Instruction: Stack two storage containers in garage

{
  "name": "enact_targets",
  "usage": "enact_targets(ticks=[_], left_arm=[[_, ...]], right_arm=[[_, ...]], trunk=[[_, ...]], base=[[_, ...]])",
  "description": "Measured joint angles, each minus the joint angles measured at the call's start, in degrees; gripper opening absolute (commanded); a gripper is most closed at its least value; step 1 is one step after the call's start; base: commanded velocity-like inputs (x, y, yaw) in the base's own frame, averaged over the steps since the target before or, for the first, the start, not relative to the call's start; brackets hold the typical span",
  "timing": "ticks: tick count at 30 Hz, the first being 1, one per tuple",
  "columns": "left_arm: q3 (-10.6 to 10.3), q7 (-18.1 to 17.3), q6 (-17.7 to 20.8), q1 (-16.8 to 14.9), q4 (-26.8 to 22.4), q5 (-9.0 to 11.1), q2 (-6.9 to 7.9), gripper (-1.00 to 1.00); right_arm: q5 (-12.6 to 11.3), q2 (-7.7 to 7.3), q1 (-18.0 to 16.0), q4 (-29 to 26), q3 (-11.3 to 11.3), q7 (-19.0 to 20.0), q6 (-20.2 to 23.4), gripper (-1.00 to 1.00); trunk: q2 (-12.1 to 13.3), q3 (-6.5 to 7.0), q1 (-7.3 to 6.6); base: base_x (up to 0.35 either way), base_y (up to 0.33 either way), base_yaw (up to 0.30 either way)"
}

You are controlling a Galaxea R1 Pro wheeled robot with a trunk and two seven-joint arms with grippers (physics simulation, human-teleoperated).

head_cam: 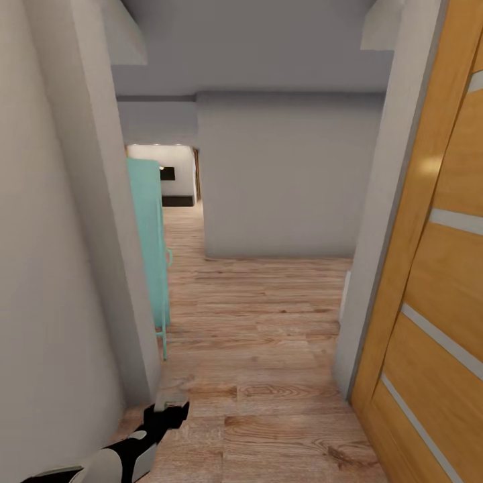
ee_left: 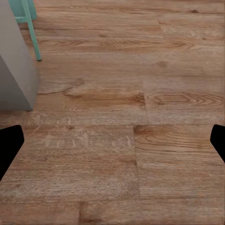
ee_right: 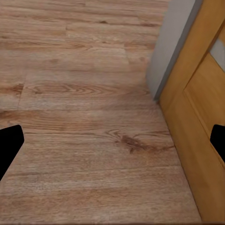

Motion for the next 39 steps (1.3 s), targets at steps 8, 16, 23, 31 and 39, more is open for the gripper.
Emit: enact_targets(ticks=[8,16,23,31,39], left_arm=[[0.0,0.1,-0.2,1.9,0.0,0.1,-0.12,1.0],[0.0,0.5,-0.1,1.9,-0.1,0.0,0.17,1.0],[0.1,0.6,0.2,1.9,-0.1,0.0,0.09,1.0],[0.1,0.7,0.7,1.9,-0.2,0.0,0.03,1.0],[0.0,0.8,0.7,1.9,-0.2,-0.1,0.01,1.0]], right_arm=[[0.0,0.08,-0.4,0.4,0.0,0.0,2.7,1.0],[0.0,0.09,-0.4,0.4,0.0,0.0,2.8,1.0],[0.0,0.09,-0.4,0.5,0.1,0.1,2.8,1.0],[0.0,0.09,-0.4,0.7,0.1,0.1,2.9,1.0],[0.0,0.09,-0.4,0.7,0.1,0.5,2.9,1.0]], trunk=[[0.0,0.0,0.0],[0.0,-0.28,0.0],[0.0,-0.6,-0.03],[0.0,-0.63,-0.03],[0.0,-0.63,-0.04]], base=[[0.0,0.0,0.0],[0.0,0.0,0.1],[0.126,0.0,0.057],[0.312,-0.016,0.004],[0.329,-0.08,0.0]])
